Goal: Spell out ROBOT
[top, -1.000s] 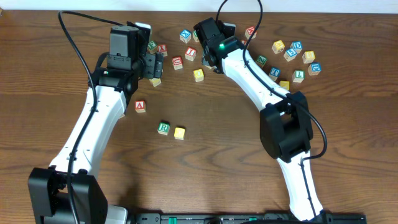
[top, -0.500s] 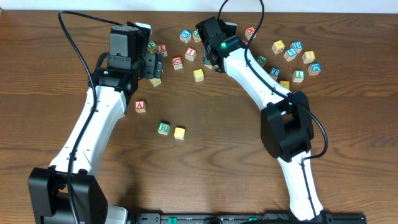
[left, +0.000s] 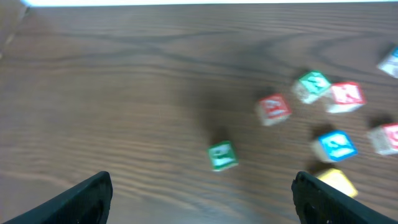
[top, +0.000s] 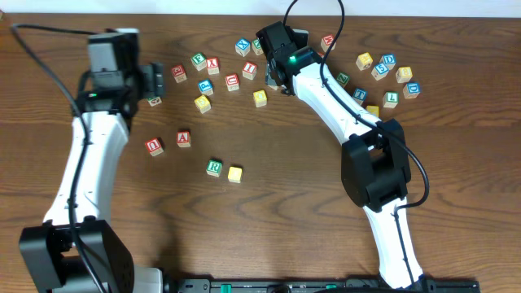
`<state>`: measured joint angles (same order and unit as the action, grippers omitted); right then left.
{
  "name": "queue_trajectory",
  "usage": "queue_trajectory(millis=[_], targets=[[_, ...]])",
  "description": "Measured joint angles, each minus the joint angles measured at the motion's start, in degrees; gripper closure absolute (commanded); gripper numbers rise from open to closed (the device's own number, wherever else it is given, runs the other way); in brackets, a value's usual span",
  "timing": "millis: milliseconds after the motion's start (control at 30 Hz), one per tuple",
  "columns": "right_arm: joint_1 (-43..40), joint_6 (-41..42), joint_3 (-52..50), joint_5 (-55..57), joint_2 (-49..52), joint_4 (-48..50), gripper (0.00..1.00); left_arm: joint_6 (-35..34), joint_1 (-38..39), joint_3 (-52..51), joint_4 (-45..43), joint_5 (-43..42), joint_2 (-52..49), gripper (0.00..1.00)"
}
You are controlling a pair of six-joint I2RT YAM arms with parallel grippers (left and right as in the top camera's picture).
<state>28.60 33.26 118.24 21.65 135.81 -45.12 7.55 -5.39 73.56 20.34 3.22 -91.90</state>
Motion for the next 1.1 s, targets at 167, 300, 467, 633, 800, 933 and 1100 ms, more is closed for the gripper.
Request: queue_trajectory(millis=[167,300,467,633,800,933,1100], targets=[[0.0,0.0,0.0,0.0,0.0,0.2,0.23,0.0,-4.0,0.0,0.0,-0.1,0.0,0.09],[-0.2,0.2,0.0,0.0,0.0,0.4,0.23,0.0,-5.0,0.0,0.0,-0.3,0.0,0.09],[-0.9,0.7,0.0,0.0,0.0,0.4,0.23,0.0,-5.0,0.0,0.0,-0.3,0.0,0.09],[-1.5,0.9,0.0,0.0,0.0,0.4,0.24,0.0,-5.0,0.0,0.0,-0.3,0.0,0.09],[-1.6,0.9,0.0,0.0,0.0,0.5,0.25,0.0,-5.0,0.0,0.0,-0.3,0.0,0.09],[-1.6,0.9,0.0,0.0,0.0,0.8,0.25,0.0,-5.0,0.0,0.0,-0.3,0.0,0.09],[-1.4,0.9,-0.1,0.0,0.0,2.4,0.25,0.0,-5.0,0.0,-0.1,-0.3,0.0,0.09]])
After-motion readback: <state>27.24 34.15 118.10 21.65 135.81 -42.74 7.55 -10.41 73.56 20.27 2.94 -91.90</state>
